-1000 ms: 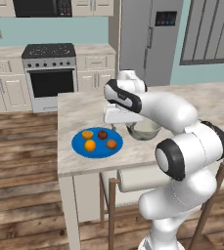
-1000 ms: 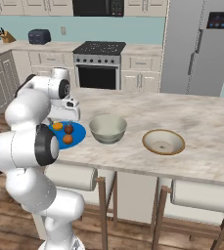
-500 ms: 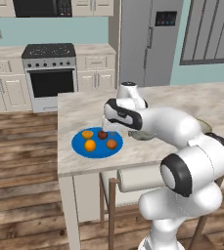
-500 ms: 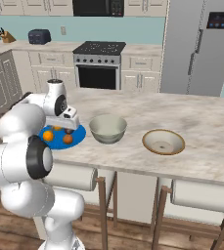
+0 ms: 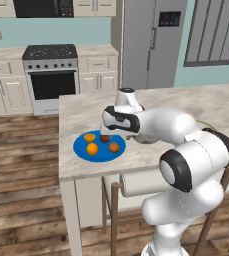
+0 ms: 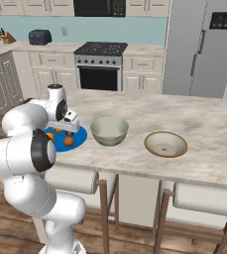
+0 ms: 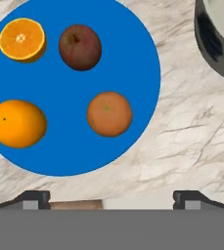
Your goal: Take the fruits from the plate on the dining counter and place two fruits in each bowl.
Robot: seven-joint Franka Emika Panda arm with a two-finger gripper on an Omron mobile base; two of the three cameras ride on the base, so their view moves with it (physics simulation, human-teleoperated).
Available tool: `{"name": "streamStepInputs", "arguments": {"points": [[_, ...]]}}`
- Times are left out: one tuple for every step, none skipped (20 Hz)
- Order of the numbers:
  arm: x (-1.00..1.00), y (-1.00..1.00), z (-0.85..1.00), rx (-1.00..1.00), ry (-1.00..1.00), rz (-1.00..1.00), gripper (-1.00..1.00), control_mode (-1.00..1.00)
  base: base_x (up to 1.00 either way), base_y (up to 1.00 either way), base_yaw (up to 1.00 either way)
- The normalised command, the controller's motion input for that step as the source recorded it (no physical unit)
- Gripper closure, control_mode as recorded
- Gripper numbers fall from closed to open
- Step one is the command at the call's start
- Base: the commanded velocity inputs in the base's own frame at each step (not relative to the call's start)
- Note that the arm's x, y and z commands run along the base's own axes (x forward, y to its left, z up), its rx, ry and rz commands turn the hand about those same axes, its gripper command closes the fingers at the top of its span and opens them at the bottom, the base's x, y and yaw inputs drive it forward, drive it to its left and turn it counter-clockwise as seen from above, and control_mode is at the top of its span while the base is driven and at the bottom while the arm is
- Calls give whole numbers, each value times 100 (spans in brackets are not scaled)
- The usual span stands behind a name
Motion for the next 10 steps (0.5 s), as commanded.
{"name": "streamStepInputs", "arguments": {"points": [[10,-10,-6,0,5,0,-100,-100,0,0,0],[0,-22,-14,0,7,5,-100,-100,0,0,0],[0,-25,-24,0,5,8,-100,-100,0,0,0],[0,-22,-36,-1,5,9,-100,-100,0,0,0],[0,-7,-46,-3,0,6,-100,-100,0,0,0],[0,0,-46,-2,0,3,-100,-100,0,0,0],[11,0,-42,-3,0,2,-100,-100,0,0,0],[14,0,-39,-2,-4,3,-100,-100,0,0,0],[14,0,-39,0,-5,5,-100,-100,0,0,0],[16,0,-46,-4,-3,5,-100,-100,0,0,0]]}}
